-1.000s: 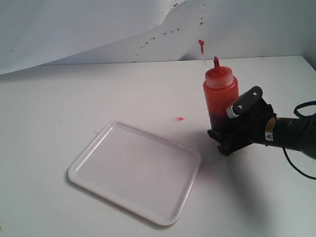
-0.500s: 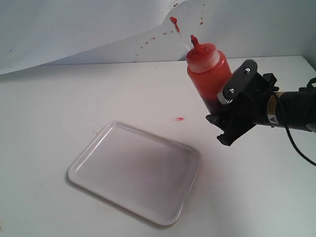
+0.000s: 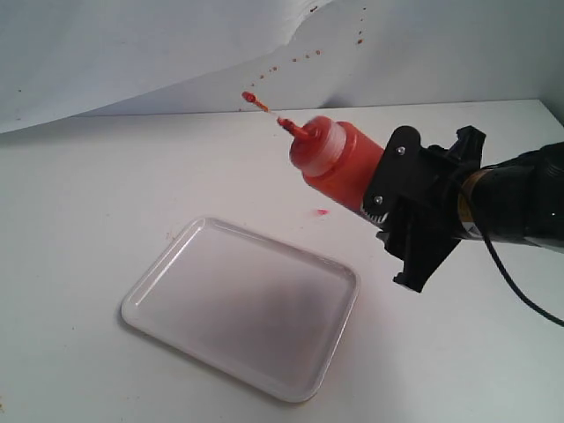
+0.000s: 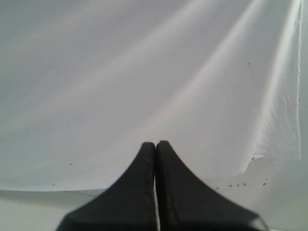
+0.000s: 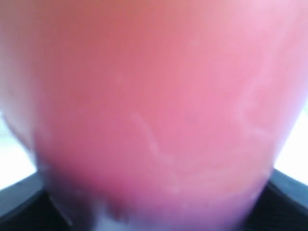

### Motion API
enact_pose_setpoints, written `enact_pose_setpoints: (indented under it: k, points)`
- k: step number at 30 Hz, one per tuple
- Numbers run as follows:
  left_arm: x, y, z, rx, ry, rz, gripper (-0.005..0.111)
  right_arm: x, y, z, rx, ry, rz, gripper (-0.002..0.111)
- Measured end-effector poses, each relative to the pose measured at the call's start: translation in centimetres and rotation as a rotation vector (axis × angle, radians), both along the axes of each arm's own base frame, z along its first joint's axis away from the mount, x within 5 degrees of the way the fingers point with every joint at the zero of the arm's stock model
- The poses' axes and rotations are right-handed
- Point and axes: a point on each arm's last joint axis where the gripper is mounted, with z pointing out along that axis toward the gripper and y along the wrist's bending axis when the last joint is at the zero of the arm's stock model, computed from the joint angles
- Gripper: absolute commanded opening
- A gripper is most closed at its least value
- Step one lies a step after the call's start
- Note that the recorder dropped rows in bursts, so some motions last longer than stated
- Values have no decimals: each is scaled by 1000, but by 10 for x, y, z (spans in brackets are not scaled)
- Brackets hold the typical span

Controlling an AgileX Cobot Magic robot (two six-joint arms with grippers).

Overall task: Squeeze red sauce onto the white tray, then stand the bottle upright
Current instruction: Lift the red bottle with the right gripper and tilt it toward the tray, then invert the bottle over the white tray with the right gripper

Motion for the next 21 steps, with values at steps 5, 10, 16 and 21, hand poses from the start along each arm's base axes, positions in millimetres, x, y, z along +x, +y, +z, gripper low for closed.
enact_pose_setpoints:
  k: [5,10,16,21]
  points:
    - [0,0,-1,-10,11,-2,0,-9,10,1,-157,-6,33,0]
    - [0,0,-2,-19,18,-4,0,-14,22,7,-250,-50,90,0]
    - [0,0,-2,-17,18,-4,0,-21,38,11,-334,-130,217,0]
    - [0,0,-2,-18,18,-5,0,-25,52,18,-393,-257,289,0]
